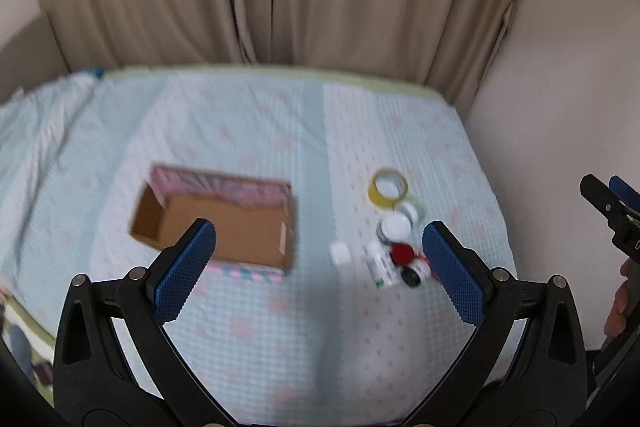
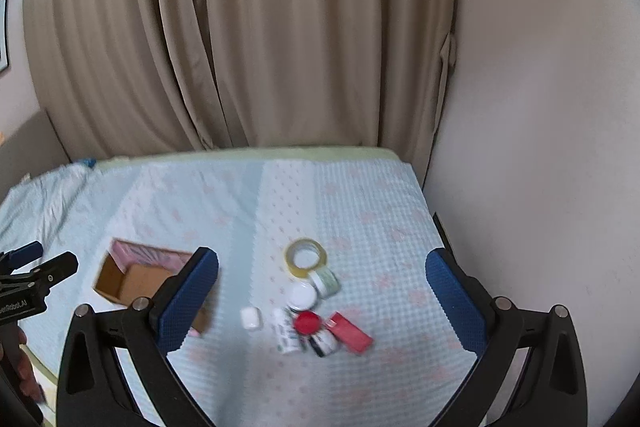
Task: Organize rigid objects
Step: 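Grasp the white earbud case with the left tool while the right tool grasps the red box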
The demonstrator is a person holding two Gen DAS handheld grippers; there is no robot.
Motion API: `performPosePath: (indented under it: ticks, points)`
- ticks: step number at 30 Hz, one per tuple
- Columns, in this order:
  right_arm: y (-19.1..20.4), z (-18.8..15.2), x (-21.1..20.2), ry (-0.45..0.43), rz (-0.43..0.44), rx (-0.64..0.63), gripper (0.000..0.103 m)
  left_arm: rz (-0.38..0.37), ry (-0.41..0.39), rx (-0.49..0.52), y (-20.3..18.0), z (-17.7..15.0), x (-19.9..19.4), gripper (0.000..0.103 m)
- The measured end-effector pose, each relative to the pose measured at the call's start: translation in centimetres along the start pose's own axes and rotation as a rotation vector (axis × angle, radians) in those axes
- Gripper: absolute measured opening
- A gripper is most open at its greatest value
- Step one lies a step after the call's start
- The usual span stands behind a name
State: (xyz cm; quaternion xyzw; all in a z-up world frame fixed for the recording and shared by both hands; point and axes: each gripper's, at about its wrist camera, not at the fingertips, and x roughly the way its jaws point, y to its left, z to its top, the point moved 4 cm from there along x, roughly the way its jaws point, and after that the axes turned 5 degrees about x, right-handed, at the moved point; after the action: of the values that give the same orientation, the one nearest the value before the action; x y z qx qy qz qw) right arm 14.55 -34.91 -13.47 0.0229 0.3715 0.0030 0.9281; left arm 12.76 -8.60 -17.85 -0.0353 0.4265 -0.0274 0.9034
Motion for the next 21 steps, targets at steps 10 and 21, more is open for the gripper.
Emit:
performPosePath:
  ticks: [10, 21]
  points:
    - [-4.0, -7.3, 13.0, 0.203, 0.031, -0.200, 0.103, -0.016, 0.169, -0.090, -4.0, -6.7, 13.4, 0.102]
    - [-6.0, -16.5, 24.3, 0.418, 0.056, -0.373, 0.098, 0.030, 0.359, -0.119, -4.8, -12.0, 29.0, 0.100]
